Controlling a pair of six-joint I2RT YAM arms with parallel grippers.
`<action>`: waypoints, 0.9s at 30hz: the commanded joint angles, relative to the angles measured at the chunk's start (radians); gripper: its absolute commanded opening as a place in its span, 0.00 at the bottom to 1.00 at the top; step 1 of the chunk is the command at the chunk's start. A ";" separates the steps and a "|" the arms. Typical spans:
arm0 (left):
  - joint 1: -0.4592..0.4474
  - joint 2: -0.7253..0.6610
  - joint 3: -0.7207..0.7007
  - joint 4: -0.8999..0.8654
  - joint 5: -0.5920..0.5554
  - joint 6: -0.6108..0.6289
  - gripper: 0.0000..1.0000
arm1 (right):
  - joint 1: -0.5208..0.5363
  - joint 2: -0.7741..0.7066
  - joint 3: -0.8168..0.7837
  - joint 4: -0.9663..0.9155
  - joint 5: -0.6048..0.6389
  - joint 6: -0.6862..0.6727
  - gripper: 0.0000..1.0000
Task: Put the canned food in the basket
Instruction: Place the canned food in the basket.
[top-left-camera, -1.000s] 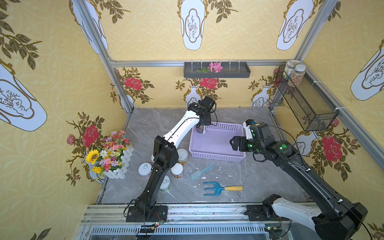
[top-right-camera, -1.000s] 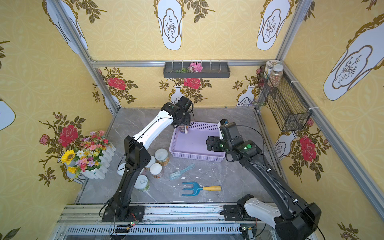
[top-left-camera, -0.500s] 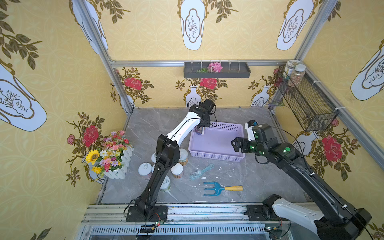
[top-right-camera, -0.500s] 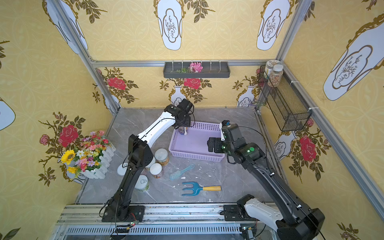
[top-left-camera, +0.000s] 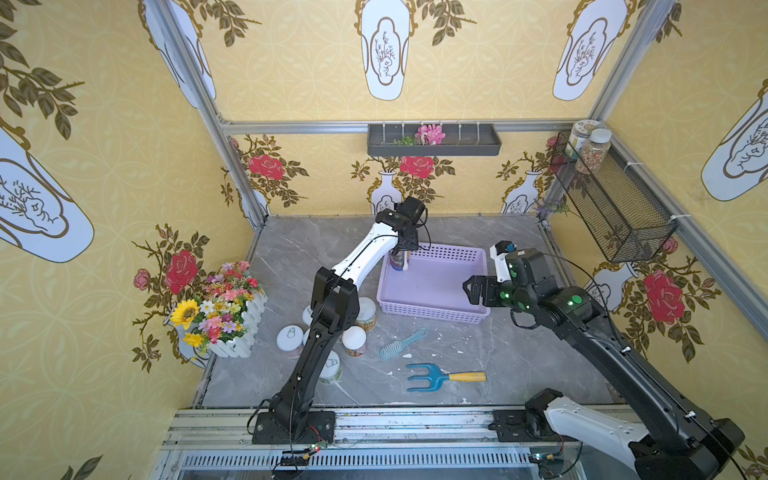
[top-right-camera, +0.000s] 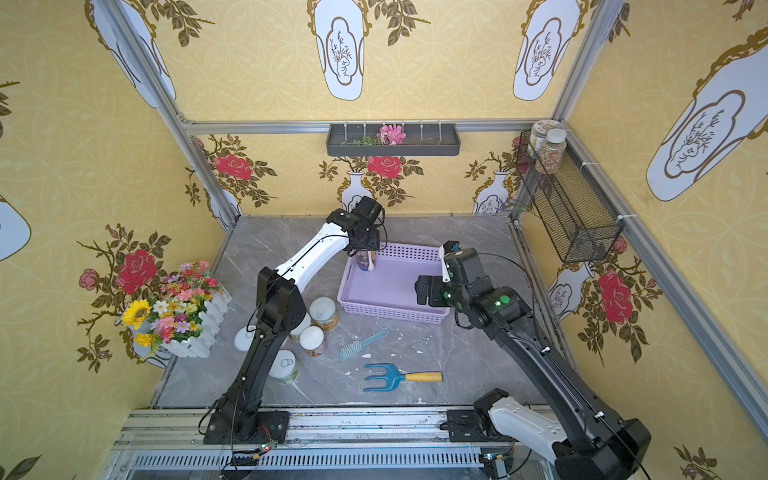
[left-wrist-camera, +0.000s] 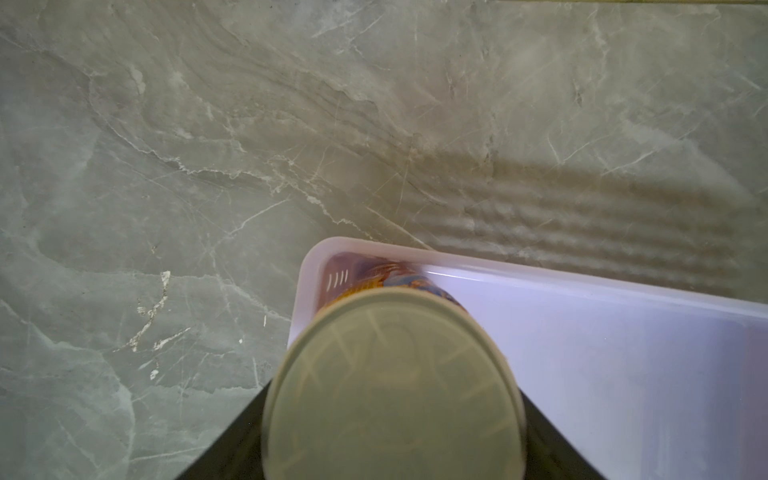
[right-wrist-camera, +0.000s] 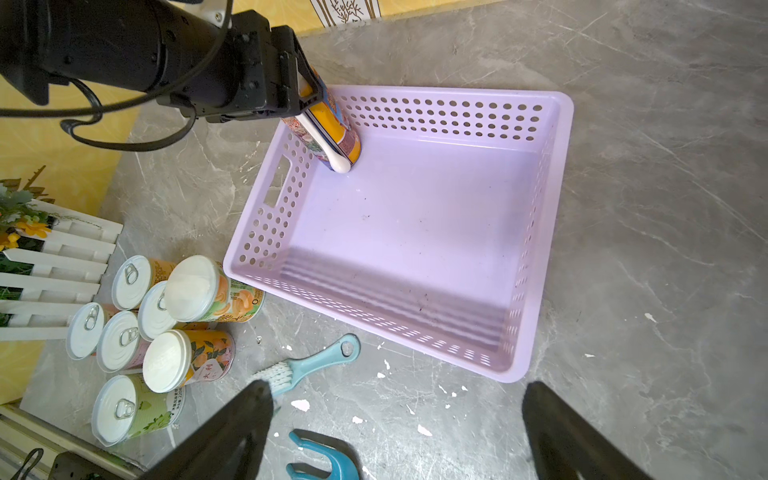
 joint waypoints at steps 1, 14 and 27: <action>0.007 0.009 -0.020 0.004 0.040 -0.017 0.75 | 0.002 -0.006 -0.006 0.010 0.007 0.001 0.97; 0.018 -0.064 -0.020 0.024 0.146 -0.045 1.00 | 0.003 -0.030 -0.017 0.003 0.011 0.004 0.97; 0.017 -0.544 -0.419 0.188 0.215 -0.102 1.00 | 0.230 0.052 -0.052 0.130 0.071 0.068 0.97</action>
